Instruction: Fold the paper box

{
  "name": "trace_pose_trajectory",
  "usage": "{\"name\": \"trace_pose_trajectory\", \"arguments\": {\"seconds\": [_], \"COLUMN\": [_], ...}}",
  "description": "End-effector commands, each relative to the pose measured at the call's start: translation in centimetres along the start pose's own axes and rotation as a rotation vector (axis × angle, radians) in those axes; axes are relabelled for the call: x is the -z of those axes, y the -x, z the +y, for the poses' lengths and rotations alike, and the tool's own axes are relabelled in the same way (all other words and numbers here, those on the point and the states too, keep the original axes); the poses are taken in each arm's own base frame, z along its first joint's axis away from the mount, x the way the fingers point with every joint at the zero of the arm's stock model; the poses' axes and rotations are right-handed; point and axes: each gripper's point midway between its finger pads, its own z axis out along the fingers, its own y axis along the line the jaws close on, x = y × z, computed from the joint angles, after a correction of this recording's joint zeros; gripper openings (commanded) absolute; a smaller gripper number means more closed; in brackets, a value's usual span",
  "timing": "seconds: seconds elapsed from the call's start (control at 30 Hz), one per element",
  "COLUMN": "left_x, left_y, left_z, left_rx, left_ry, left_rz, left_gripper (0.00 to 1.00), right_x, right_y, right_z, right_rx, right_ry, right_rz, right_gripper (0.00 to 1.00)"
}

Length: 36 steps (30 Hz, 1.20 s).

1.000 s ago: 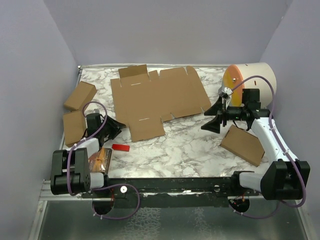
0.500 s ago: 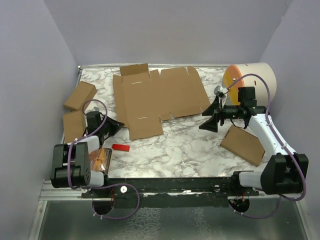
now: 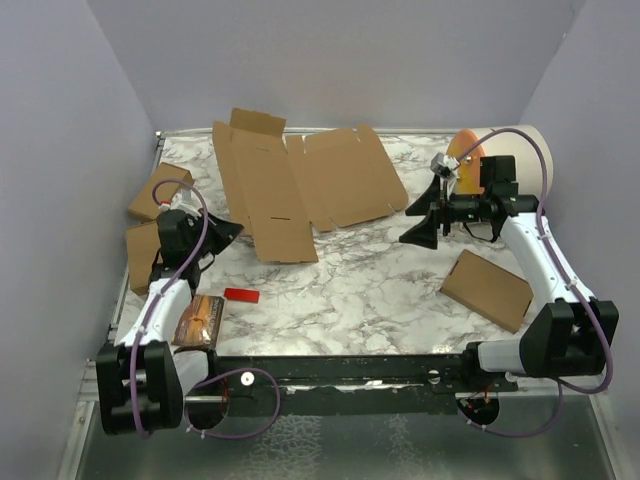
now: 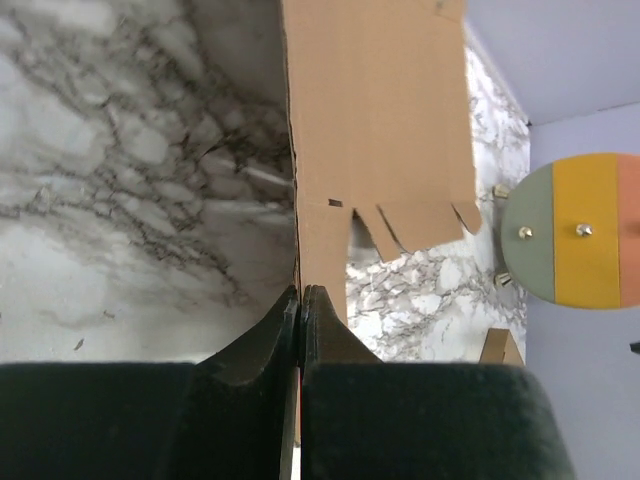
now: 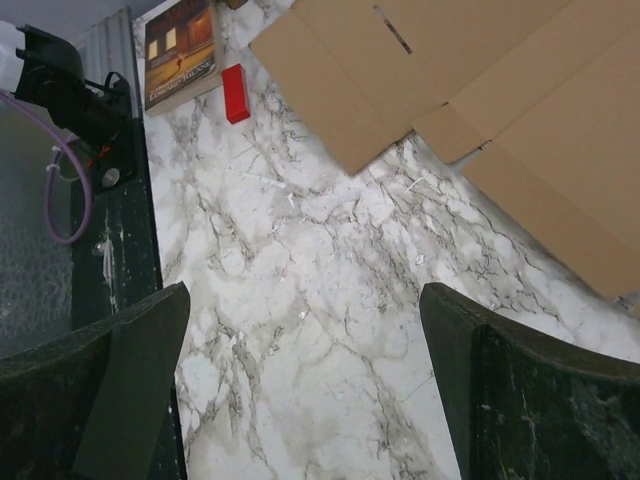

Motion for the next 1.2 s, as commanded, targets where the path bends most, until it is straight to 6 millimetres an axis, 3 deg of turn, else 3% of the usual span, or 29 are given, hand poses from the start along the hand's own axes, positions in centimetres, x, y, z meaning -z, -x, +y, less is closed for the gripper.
{"name": "trace_pose_trajectory", "arguments": {"seconds": [0.0, 0.23, 0.47, 0.53, 0.7, 0.87, 1.0, 1.1, 1.17], "left_x": [2.0, 4.0, 4.6, 4.9, 5.3, 4.9, 4.3, 3.9, 3.6], "left_y": [1.9, 3.5, 2.0, 1.3, 0.0, -2.4, -4.5, -5.7, -6.4], "left_z": [-3.2, -7.2, -8.3, -8.5, -8.5, -9.5, -10.4, -10.4, -10.8], "left_rx": [-0.144, -0.158, 0.136, 0.204, 0.355, 0.415, 0.452, 0.465, 0.474], "left_ry": [-0.074, -0.167, -0.194, -0.199, -0.102, -0.019, 0.011, 0.065, 0.062], "left_rz": [-0.047, -0.083, -0.015, -0.017, -0.067, -0.016, 0.039, 0.058, 0.071], "left_gripper": [0.0, 0.0, 0.0, 0.0, 0.0, 0.0, 0.0, 0.0, 0.0], "right_x": [-0.2, -0.7, -1.0, -1.7, -6.7, -8.4, -9.6, -9.8, -10.1], "right_y": [0.7, 0.4, 0.3, 0.3, -2.4, -2.5, -1.2, -0.2, -0.6], "right_z": [0.0, -0.1, 0.5, 2.4, 5.9, 6.0, 5.9, 6.7, 7.6], "right_rx": [-0.055, -0.125, -0.147, -0.074, 0.243, 0.423, 0.542, 0.586, 0.598], "right_ry": [0.018, 0.055, 0.101, 0.175, 0.174, 0.163, 0.125, 0.134, 0.162], "right_rz": [-0.004, -0.025, -0.044, -0.036, 0.146, 0.199, 0.228, 0.221, 0.224], "right_gripper": [0.99, 0.99, 0.99, 0.99, 0.99, 0.99, 0.99, 0.99, 0.99]}}
